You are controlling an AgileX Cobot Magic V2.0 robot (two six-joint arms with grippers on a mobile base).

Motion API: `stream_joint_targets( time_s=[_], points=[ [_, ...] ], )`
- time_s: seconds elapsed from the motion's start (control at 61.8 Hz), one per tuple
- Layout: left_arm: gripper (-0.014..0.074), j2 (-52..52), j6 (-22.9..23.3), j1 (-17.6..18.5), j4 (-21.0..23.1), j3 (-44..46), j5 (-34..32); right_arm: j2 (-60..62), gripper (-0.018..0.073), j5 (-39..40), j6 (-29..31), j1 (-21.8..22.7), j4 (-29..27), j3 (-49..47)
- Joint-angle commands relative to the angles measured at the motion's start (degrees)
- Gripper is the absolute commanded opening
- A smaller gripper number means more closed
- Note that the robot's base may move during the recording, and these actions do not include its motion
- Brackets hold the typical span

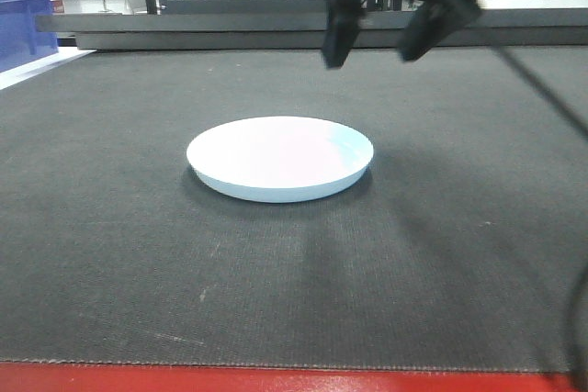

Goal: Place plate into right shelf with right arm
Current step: 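Lower the right gripper onto the rim of the white plate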

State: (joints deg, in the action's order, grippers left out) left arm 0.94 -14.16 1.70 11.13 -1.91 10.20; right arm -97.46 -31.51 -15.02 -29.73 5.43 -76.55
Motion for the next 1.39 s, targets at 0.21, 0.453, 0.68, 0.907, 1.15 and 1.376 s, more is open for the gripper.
stream_joint_targets(
  time_s=[0.21,0.453,0.68,0.907,1.15,1.376],
  points=[
    [-0.0047,0.64,0.16,0.00,0.45,-0.45,-4.78,-5.28,0.0307,0.61,-0.21,0.03,4.64,-7.47],
    [-0.0047,0.64,0.16,0.00,0.45,-0.45,-4.78,-9.15,0.0307,0.43,-2.25,0.45,5.05,-8.04],
    [-0.0047,0.64,0.16,0.00,0.45,-0.45,-4.78,-10.78,0.0307,0.43,-4.28,1.25,5.05,-7.99],
    [-0.0047,0.64,0.16,0.00,0.45,-0.45,-4.78,-12.09,0.0290,0.01,-4.52,1.25,5.05,-7.99],
    [-0.0047,0.64,0.16,0.00,0.45,-0.45,-4.78,-12.65,0.0088,-0.06,-4.52,1.25,5.05,-7.88],
    [-0.0047,0.64,0.16,0.00,0.45,-0.45,-4.78,-12.18,0.0029,-1.03,-4.52,1.25,5.79,-7.88]
  ],
)
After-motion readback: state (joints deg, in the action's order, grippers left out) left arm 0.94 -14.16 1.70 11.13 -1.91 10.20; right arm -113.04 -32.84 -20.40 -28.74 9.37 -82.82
